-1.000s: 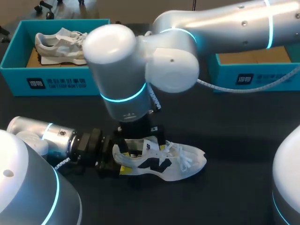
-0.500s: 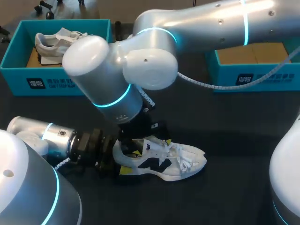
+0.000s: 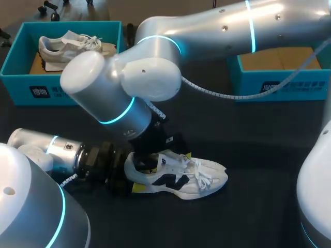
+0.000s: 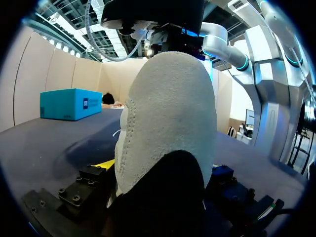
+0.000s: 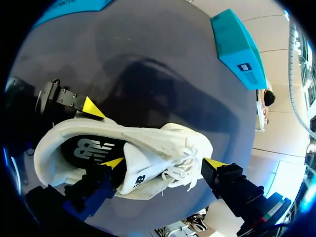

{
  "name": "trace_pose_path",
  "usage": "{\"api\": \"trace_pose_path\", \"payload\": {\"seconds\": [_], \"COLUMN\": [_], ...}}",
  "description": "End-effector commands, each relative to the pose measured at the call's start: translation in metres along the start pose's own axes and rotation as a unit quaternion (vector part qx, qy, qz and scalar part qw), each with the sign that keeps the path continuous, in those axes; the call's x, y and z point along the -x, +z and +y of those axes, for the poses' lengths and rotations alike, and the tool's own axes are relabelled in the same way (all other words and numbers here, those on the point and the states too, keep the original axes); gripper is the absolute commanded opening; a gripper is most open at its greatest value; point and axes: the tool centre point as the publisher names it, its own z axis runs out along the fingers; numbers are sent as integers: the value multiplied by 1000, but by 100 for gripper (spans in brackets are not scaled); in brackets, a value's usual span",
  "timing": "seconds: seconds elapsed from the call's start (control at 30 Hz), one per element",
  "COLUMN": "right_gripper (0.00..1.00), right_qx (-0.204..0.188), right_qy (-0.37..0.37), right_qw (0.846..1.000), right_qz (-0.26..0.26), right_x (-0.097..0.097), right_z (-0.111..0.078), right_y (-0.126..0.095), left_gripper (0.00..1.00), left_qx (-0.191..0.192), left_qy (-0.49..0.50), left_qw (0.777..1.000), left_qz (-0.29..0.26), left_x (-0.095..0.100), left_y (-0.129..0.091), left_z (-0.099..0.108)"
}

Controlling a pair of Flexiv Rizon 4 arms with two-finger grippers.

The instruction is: Take the shoe out of the shoebox, open the shoe tongue, remove and reinsert the insole, then place the shoe into the shoebox

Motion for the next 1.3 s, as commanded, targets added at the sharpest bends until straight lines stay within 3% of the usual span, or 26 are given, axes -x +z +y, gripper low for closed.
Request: {"api": "trace_pose_path", "payload": {"seconds": [0.03, 0.5, 0.93, 1.03, 1.17, 1.3], "right_gripper": [100, 100, 100, 84, 46, 44], "right_qx": [-2, -23, -77, -90, -99, -103], "right_qy": [257, 257, 222, 208, 176, 151], "right_qw": [966, 966, 970, 971, 975, 978], "right_qz": [5, 25, 55, 71, 92, 101], "right_x": [4, 19, 35, 37, 38, 35], "right_z": [-4, -9, -11, -11, -13, -17], "right_y": [-1, -2, -5, -4, -5, -9], "left_gripper": [0, 0, 0, 0, 0, 0], "left_qx": [0, 0, 0, 0, 0, 0], "left_qy": [0, 0, 0, 0, 0, 0], "left_qw": [1000, 1000, 1000, 1000, 1000, 1000], "left_qz": [-1, -1, -1, -1, -1, -1], "left_x": [2, 2, 2, 2, 2, 2], "left_y": [0, 0, 0, 0, 0, 0], "left_z": [2, 2, 2, 2, 2, 2]}}
